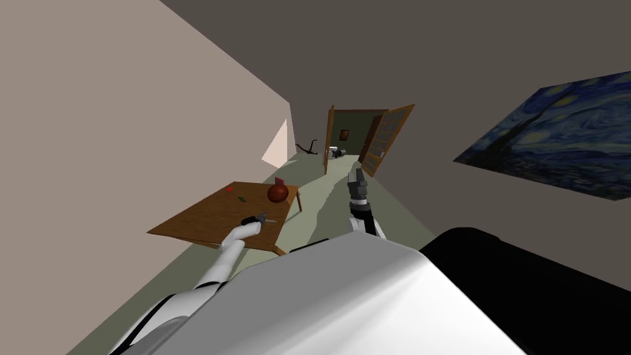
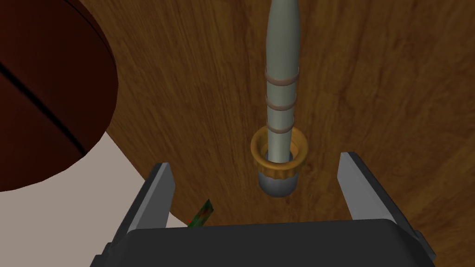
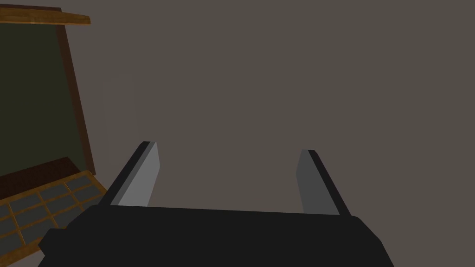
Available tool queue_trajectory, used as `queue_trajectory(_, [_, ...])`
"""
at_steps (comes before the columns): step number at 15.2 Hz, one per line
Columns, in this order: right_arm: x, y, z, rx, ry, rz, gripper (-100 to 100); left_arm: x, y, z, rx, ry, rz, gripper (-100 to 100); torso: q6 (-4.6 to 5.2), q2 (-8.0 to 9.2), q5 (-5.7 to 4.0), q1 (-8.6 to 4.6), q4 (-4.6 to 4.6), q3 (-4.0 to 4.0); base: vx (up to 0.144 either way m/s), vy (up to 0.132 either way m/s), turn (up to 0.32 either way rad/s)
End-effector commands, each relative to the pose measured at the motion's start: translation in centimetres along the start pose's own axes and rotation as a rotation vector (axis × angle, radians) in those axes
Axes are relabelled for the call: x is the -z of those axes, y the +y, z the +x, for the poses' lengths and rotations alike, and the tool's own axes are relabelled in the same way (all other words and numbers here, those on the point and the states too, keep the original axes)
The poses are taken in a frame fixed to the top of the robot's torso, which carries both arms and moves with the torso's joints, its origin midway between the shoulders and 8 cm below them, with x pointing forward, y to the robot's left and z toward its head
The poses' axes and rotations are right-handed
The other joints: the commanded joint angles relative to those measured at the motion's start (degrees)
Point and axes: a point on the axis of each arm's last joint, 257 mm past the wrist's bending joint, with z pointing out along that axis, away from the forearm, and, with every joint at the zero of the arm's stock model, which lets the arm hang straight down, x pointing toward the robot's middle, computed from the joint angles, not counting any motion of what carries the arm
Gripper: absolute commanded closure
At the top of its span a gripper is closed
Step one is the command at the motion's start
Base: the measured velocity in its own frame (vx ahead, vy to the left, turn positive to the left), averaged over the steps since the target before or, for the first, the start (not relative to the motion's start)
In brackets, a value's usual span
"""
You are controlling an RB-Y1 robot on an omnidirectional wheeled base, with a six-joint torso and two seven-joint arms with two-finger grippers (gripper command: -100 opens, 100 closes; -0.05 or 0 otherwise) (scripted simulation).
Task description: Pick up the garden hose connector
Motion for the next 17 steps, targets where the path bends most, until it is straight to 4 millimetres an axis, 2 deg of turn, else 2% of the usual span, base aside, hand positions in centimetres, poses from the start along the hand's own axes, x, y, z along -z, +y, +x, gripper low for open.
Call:
queue_trajectory(1, [0.0, 0.0, 0.0, 0.000, 0.000, 0.000, 0, -0.2, 1.1, 0.0, 0.000, 0.007, -0.043, -100, 0.00, 0.00, 0.00, 0.00, 0.00, 0.00, 0.021, 0.010, -0.093])
queue_trajectory(2, [0.0, 0.0, 0.0, 0.000, 0.000, 0.000, 0, -0.4, 2.0, -0.1, 0.002, 0.013, -0.081, -100, -0.02, 0.01, 0.01, 0.00, 0.00, 0.00, 0.021, 0.006, -0.101])
queue_trajectory(7, [0.0, 0.0, 0.0, 0.000, 0.000, 0.000, 0, -0.6, 3.5, -0.3, 0.005, 0.024, -0.146, -100, -0.01, 0.02, 0.00, -0.01, 0.00, 0.01, 0.019, 0.006, -0.088])
queue_trajectory(10, [0.0, 0.0, 0.0, 0.000, 0.000, 0.000, 0, -0.6, 5.1, -0.4, 0.009, 0.037, -0.213, -100, 0.00, 0.02, 0.00, 0.00, 0.00, 0.01, 0.020, 0.010, -0.103])
queue_trajectory(12, [0.0, 0.0, 0.0, 0.000, 0.000, 0.000, 0, -0.5, 5.7, -0.5, 0.011, 0.042, -0.241, -100, -0.02, 0.02, 0.01, 0.01, 0.00, 0.01, 0.024, 0.014, -0.071])
queue_trajectory(13, [0.0, 0.0, 0.0, 0.000, 0.000, 0.000, 0, -0.5, 5.2, -0.5, 0.009, 0.038, -0.220, -100, -0.02, 0.01, 0.01, 0.02, 0.00, 0.01, 0.014, 0.009, -0.026])
queue_trajectory(14, [0.0, 0.0, 0.0, 0.000, 0.000, 0.000, 0, -0.8, 6.2, 0.0, 0.014, 0.036, -0.226, -100, -0.03, 0.04, 0.01, 0.01, 0.00, 0.02, 0.033, 0.020, -0.029])
queue_trajectory(17, [0.0, 0.0, 0.0, 0.000, 0.000, 0.000, 0, -1.0, 7.2, 0.8, 0.019, 0.033, -0.227, -100, -0.03, -0.11, 0.04, 0.13, -0.03, -0.06, 0.065, 0.046, -0.037])
